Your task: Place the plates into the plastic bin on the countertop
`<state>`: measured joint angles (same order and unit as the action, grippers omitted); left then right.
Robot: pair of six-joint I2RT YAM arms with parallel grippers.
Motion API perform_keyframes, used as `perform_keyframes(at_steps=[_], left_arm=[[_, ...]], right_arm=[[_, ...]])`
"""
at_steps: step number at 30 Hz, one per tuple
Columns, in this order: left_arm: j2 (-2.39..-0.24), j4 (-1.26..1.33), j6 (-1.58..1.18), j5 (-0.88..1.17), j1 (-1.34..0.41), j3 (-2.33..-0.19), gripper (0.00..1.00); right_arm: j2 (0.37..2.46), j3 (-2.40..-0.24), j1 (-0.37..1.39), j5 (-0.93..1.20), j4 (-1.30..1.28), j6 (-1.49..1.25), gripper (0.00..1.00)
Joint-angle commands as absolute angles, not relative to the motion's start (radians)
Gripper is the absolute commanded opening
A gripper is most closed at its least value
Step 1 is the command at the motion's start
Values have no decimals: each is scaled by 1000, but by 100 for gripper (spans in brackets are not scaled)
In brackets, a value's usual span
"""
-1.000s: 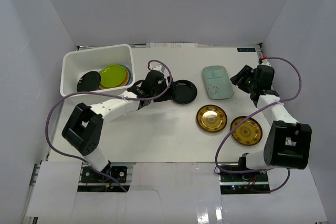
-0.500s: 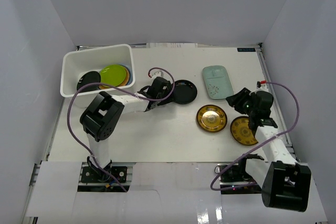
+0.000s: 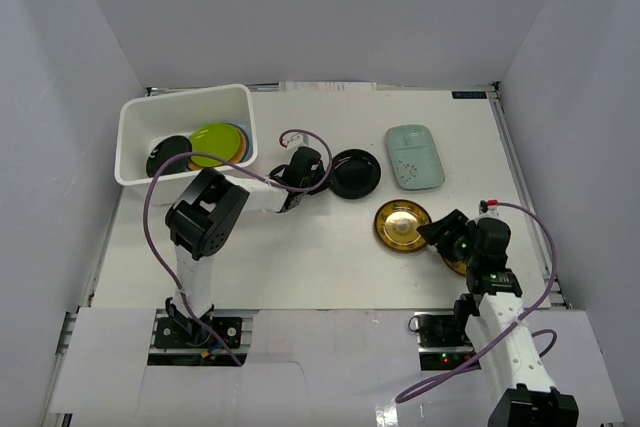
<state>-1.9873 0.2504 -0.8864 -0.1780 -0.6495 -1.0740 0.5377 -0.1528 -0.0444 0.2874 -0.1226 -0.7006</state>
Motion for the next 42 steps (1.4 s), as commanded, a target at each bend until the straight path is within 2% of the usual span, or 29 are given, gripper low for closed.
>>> perform_keyframes(at_steps=[1,2,3,9,13,19,22,23,26,30,33,36,42], left_arm=[[-1996,218,-882,-213,-641,-1078,13],[-1990,215,-877,-219,-641,-1075,4],[-1967,212,-868,-221,-641,-1071,0],[-1787,259,-825,-166,-641,-962,0],[-1561,256,-812,-88,-641,-902,0],[-1287,72,-755,-78,-592,-936,0],[-1183,-46,-732,-22,-459,-960,0],[-1143,-66,-730,-3,-412,-959,0],[-1109,-150,-723,106,-170,-968,0],[-1082,-178,-716,184,4,-960,0],[-1080,-201,-704,141,103,-962,0],[-1109,-227,-683,43,135,-959,0],[-1184,-291,-646,-241,149,-953,0]], right_arm=[[522,-132,-40,294,-193,-724,60],[519,-123,-38,296,-205,-726,60],[514,-117,-37,295,-210,-724,59],[515,-75,-35,290,-210,-721,59],[561,-52,-29,304,-131,-741,58],[663,-49,-3,299,-13,-765,47],[692,-54,27,287,35,-778,31],[696,-57,34,282,37,-779,20],[658,-87,63,265,8,-784,8],[549,-178,158,203,-101,-784,8],[517,-276,225,172,-150,-784,8],[543,-368,293,161,-130,-792,8],[745,-573,477,91,38,-772,8]])
